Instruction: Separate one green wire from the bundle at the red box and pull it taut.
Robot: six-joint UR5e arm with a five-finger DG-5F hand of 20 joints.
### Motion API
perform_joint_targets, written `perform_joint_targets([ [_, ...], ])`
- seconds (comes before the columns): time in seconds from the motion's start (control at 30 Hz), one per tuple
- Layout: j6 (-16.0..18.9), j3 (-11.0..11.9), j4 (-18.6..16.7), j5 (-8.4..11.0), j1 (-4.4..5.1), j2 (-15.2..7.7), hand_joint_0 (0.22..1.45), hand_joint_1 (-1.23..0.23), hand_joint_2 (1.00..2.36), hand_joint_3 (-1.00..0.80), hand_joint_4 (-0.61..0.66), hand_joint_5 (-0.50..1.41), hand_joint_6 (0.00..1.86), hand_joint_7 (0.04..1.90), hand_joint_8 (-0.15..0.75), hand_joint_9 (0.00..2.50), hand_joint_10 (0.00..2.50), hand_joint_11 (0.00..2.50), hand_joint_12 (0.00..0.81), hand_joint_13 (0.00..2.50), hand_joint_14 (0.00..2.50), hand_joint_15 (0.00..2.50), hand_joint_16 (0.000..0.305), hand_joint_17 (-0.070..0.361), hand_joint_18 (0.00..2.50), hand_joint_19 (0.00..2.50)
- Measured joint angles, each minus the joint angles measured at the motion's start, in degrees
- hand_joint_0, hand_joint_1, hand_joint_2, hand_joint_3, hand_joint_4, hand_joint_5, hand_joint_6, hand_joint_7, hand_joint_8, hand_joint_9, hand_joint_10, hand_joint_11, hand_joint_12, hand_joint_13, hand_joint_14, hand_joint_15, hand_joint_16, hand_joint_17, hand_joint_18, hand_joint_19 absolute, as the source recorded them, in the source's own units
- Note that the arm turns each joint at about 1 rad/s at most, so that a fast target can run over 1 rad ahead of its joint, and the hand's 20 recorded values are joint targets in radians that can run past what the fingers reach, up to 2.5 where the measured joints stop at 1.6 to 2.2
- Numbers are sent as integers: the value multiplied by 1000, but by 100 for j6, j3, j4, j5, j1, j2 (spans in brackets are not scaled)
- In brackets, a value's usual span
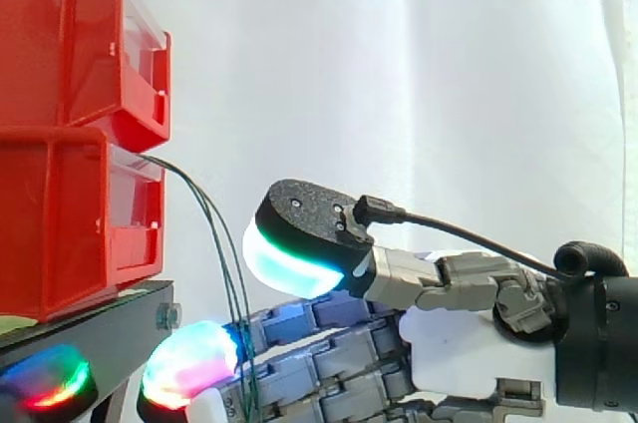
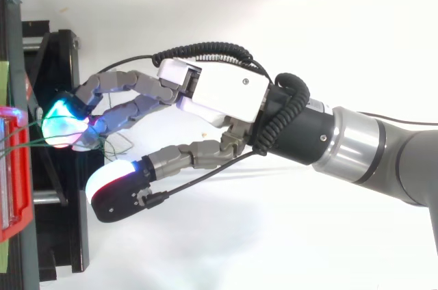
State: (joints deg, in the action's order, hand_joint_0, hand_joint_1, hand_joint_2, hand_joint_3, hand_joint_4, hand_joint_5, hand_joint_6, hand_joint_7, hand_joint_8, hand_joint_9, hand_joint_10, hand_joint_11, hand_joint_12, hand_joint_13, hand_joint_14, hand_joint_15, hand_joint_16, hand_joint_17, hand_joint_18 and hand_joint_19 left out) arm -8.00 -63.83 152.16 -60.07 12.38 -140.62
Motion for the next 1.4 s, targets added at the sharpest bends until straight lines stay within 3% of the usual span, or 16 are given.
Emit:
perform_joint_targets([
  [0.2, 192, 2, 134, -138, -18, 12, 558, -639, 1000, -500, 311, -131, 503, 868, 255, 867, 10, 247, 345, 725, 13, 320, 50, 113, 621, 580],
  [0.5, 322, 2, 258, -593, -35, 219, 569, -636, 1000, -494, 288, -110, 504, 965, 261, 915, 11, 271, 340, 775, 13, 340, 50, 112, 645, 581],
  [1.1, 399, 2, 594, -640, 23, 380, 593, -673, 1003, -467, 183, -78, 504, 1153, 265, 1031, 13, 315, 336, 849, 15, 373, 49, 111, 698, 579],
  [1.4, 380, 1, 1170, -678, 24, 678, 607, -730, 1012, -365, 118, -69, 501, 1395, 263, 1022, 15, 361, 339, 849, 15, 384, 50, 112, 702, 595],
])
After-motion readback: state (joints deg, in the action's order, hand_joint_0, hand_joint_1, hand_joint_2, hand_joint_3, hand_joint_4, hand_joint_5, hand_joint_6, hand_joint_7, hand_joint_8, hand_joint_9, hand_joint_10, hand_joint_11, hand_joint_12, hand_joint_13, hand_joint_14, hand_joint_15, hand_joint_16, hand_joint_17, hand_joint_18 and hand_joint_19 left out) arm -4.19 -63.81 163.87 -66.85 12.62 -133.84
